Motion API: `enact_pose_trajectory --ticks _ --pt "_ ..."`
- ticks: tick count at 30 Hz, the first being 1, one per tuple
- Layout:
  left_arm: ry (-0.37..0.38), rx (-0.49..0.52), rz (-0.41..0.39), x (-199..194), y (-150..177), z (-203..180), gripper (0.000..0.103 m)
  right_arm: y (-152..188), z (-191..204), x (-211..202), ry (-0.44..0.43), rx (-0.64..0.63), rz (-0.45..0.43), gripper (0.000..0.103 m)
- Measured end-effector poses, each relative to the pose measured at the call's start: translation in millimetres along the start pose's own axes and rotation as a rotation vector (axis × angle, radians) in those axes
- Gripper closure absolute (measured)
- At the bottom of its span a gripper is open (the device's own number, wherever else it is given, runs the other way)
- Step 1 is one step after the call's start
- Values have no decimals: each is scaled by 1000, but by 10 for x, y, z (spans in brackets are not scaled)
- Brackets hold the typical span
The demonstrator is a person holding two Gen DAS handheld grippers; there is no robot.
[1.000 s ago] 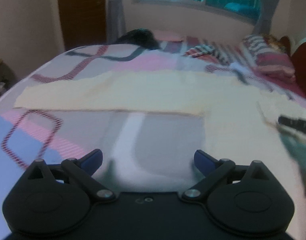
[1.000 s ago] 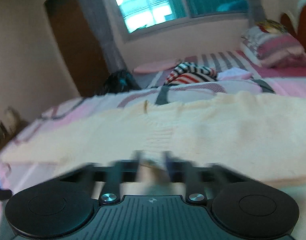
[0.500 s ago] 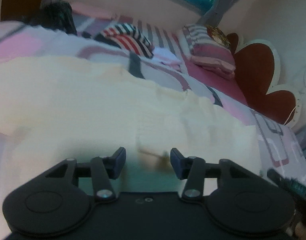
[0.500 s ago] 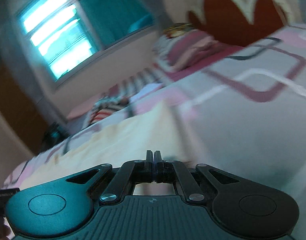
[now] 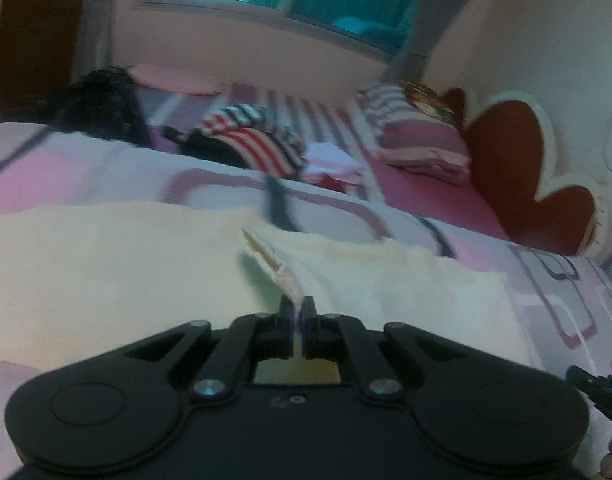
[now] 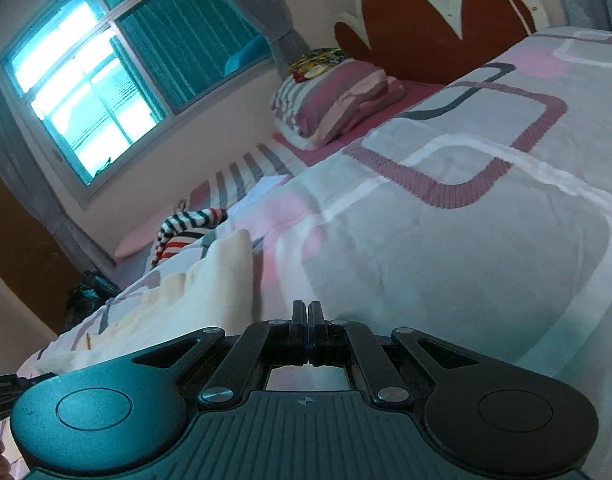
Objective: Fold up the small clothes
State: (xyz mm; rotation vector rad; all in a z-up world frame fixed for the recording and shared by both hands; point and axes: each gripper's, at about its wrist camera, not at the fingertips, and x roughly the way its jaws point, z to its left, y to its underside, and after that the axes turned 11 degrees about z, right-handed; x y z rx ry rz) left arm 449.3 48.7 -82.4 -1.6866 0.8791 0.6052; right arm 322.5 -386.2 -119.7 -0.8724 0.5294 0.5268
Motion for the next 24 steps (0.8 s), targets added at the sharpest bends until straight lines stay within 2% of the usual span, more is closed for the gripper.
enact_pose_trajectory --ticks 6,17,20,21,22,23,24 --pt "-49 -32 -8 -124 -9 353 101 62 241 184 -40 -36 40 103" --pt "-85 -30 12 -74 57 590 101 107 614 501 -92 -124 104 103" --pt "-100 -28 47 53 110 622 100 175 662 714 -22 -194 166 103" --pt "-100 -25 55 88 129 636 98 185 660 717 -23 -205 158 103" --pt "-105 -12 48 90 146 651 92 178 668 714 -20 -216 162 103" --pt "-133 5 29 56 150 646 74 168 670 698 -15 -222 162 103" --pt "-205 17 -9 -27 157 619 65 145 665 656 -12 -223 148 103"
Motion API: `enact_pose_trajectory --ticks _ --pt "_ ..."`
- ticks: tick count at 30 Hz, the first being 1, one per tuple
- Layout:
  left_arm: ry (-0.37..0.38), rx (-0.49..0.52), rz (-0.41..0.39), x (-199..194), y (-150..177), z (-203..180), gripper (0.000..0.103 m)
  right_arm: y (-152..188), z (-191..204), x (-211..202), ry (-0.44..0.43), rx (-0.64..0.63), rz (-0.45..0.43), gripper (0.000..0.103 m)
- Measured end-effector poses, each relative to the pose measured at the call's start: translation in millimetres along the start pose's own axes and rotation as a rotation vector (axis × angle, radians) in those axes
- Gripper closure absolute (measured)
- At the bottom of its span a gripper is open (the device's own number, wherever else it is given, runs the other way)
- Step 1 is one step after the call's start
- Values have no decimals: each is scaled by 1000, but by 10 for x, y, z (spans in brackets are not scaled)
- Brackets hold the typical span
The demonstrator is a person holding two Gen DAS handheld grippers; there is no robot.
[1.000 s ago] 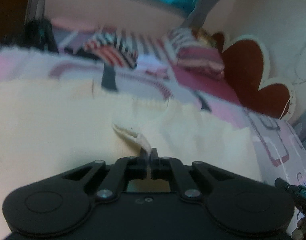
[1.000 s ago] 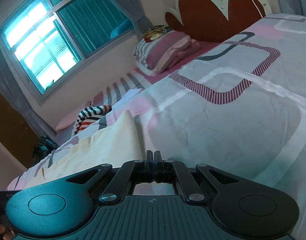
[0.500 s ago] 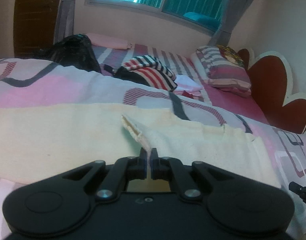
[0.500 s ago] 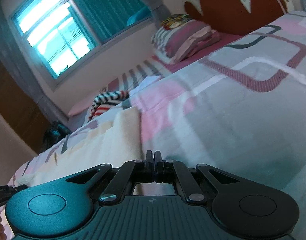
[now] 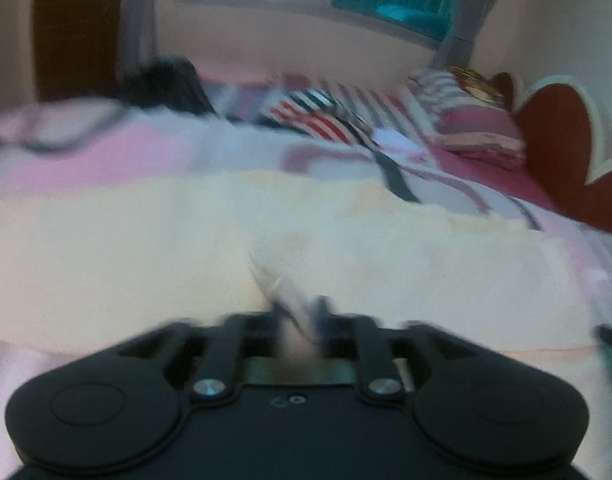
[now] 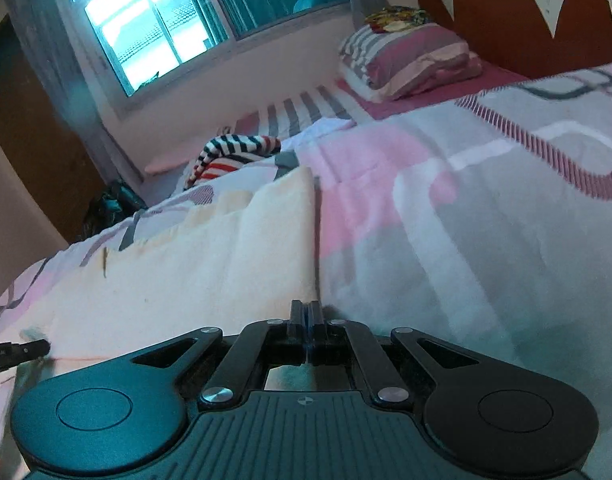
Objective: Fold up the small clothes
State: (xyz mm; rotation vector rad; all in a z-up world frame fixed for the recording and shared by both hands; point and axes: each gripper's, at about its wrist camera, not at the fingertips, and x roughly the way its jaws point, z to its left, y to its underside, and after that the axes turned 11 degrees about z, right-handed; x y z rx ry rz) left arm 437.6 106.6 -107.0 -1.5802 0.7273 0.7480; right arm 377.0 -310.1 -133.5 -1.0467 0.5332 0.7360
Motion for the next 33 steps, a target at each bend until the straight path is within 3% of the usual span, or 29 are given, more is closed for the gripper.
enact_pose_trajectory --ticks 1,2,3,8,14,16,18,19,22,24,27,30,33 --pt "-54 8 -52 -103 18 -6 45 -14 -13 -47 -9 -1 -21 103" --pt "-67 20 -116 -211 35 -13 37 -37 -30 -98 -18 0 -48 103" --pt "-46 36 -153 -280 26 -44 38 -82 -47 -124 -19 5 -74 103" --pt "34 199 -104 -89 -143 -622 39 -382 330 183 -71 -105 -89 103" --pt "95 275 -39 306 -115 -1035 35 -364 943 865 -255 -294 127 103" --pt "69 273 -27 409 -90 -957 36 -336 1036 869 -234 -378 117 103" --pt "18 241 -44 413 -128 -694 34 -438 901 813 -182 -349 82 103" --pt "-14 219 -50 412 -134 -545 26 -530 737 773 -133 -291 49 103" --pt "-13 139 -53 400 -157 -163 25 -873 84 775 39 -81 6 103" --pt "-23 141 -52 399 -159 -131 26 -971 -147 813 -18 -31 29 103" --pt "-48 166 -49 392 -148 -184 24 -954 -31 811 25 -141 36 103" --pt "-31 150 -41 370 -181 -157 24 -941 -57 829 20 -129 38 103" --pt "-62 169 -50 307 -237 -336 28 -939 22 740 24 -135 34 103"
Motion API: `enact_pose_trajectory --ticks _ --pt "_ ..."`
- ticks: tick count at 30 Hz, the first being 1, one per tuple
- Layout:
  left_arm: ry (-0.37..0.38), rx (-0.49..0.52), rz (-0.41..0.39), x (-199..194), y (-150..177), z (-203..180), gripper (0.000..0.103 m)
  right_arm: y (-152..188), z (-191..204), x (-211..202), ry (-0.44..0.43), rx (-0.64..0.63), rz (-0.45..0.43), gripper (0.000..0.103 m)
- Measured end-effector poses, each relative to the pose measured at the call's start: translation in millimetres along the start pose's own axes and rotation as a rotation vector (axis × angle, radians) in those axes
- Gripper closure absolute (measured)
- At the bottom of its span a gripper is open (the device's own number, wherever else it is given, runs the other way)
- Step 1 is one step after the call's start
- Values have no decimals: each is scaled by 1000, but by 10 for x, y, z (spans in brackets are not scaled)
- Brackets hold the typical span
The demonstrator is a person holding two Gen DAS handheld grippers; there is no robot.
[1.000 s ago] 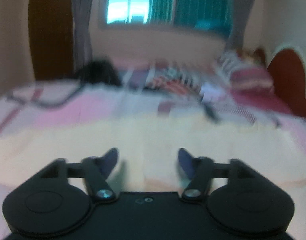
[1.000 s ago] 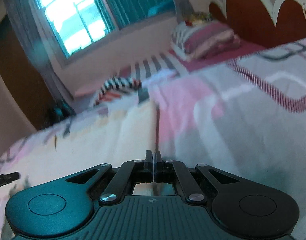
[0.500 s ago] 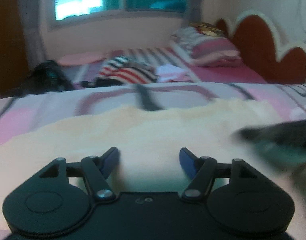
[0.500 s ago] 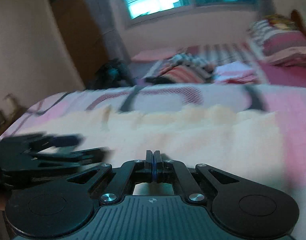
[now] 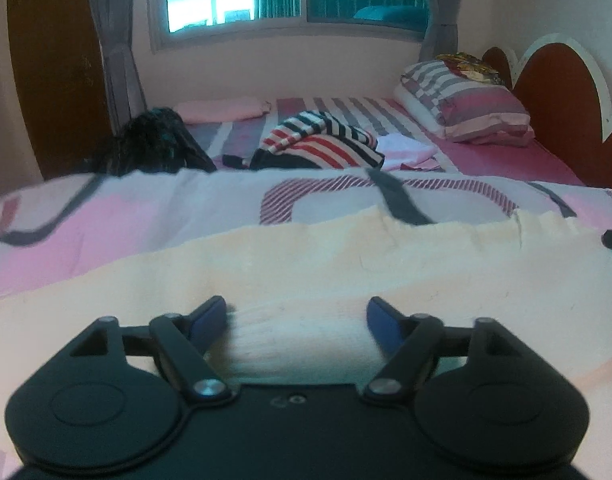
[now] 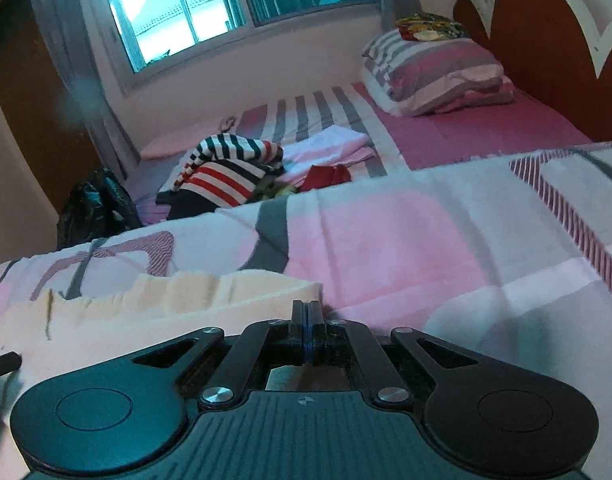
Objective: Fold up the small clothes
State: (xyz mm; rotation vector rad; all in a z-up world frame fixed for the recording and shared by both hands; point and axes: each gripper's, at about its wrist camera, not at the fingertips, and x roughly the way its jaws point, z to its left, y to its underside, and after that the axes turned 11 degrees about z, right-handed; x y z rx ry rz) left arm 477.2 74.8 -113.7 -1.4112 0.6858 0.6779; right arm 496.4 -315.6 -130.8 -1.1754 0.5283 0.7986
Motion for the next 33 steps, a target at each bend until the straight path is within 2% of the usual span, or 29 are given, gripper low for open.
enact_pose_trajectory --ticks 3,6,11,14,15,19,21,23,24,27,29,30,31,33 --pt "35 36 -24 -98 15 -190 27 82 75 -109 6 -30 15 103" --pt "41 54 19 -81 105 -279 30 246 86 -182 -14 -41 47 103" --pt "34 38 33 -197 353 -122 27 656 108 -432 -25 -81 92 103" --pt "31 50 29 -241 394 -61 26 860 148 -554 23 -145 86 103" --pt "25 51 29 -257 370 -62 27 878 155 -606 31 -145 64 103" --pt "-2 48 34 -289 315 -87 27 828 306 -746 -29 -145 -21 103" --pt "-2 40 50 -266 350 -70 26 802 387 -701 -51 -151 -4 103" --pt "-4 30 54 -269 396 -17 24 816 412 -542 21 -177 64 103" --pt "-8 20 60 -294 400 13 25 857 361 -512 33 -175 72 103" --pt "-22 10 36 -382 380 58 27 874 280 -660 28 -124 39 103" --pt "-13 14 78 -291 390 54 25 873 273 -740 -3 -100 -7 103" --pt "-7 6 78 -273 417 52 24 876 280 -710 -12 -92 3 103" --pt "1 -9 75 -278 425 80 23 872 299 -604 -4 -95 61 103" --pt "-4 -37 78 -370 414 137 26 861 333 -553 20 -98 75 103"
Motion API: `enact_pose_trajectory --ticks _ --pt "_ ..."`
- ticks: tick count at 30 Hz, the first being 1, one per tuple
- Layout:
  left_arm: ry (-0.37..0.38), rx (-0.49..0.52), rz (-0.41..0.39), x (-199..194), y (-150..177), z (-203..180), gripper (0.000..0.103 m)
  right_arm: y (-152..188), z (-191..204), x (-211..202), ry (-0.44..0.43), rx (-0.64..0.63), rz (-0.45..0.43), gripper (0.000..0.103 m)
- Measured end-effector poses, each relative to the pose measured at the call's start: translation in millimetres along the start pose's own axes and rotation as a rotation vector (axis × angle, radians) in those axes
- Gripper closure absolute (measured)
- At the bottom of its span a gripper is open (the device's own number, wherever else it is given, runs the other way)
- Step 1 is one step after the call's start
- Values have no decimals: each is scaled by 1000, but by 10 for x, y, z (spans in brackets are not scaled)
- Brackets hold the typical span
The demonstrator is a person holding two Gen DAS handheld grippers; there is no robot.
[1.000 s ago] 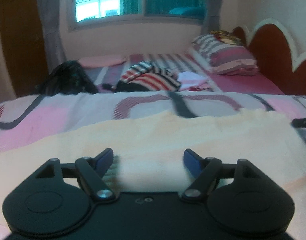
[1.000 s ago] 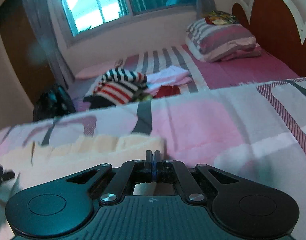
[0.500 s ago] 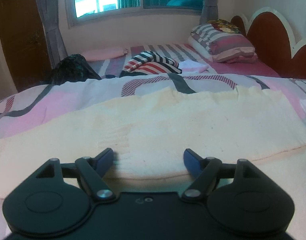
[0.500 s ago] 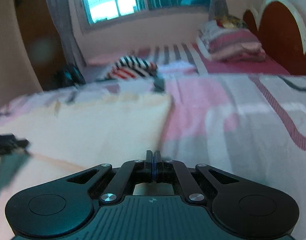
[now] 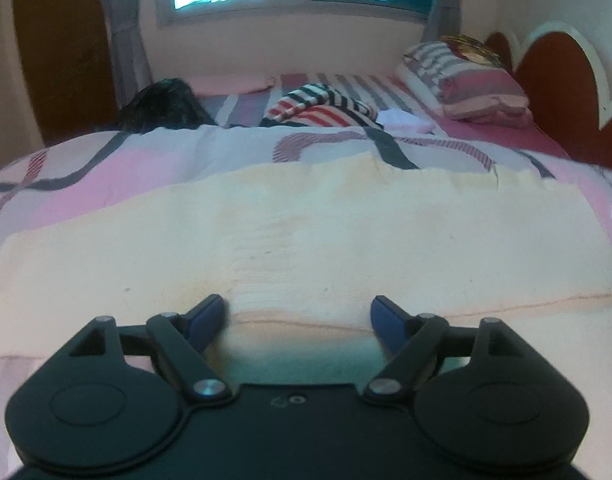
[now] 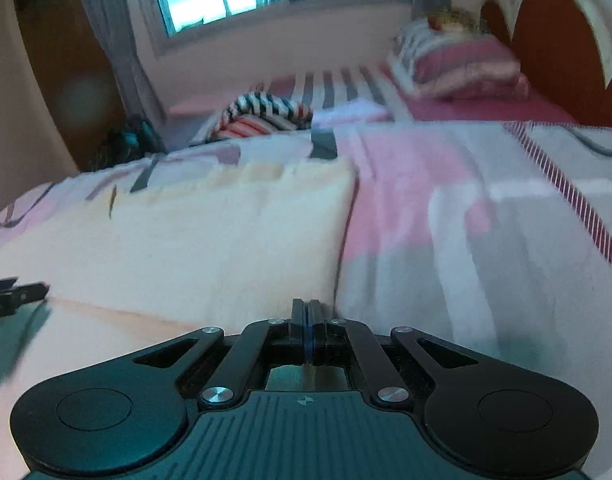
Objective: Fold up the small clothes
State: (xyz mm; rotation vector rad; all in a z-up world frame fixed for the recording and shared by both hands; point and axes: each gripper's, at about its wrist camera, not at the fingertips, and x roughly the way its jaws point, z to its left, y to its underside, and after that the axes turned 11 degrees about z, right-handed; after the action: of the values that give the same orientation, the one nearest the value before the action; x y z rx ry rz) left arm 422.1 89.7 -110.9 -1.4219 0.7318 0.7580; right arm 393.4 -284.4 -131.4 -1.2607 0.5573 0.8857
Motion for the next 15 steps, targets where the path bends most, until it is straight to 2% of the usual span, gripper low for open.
enact_pose_trajectory --ticks 4,12,15 --pt "-33 -39 -51 -267 161 272 27 -2 18 -237 -57 50 -96 103" --pt "-144 -327 -36 -581 649 1373 33 115 134 -354 -78 54 -98 103" --pt "-139 -454 -38 -656 812 1828 33 141 161 -357 -70 66 -98 103"
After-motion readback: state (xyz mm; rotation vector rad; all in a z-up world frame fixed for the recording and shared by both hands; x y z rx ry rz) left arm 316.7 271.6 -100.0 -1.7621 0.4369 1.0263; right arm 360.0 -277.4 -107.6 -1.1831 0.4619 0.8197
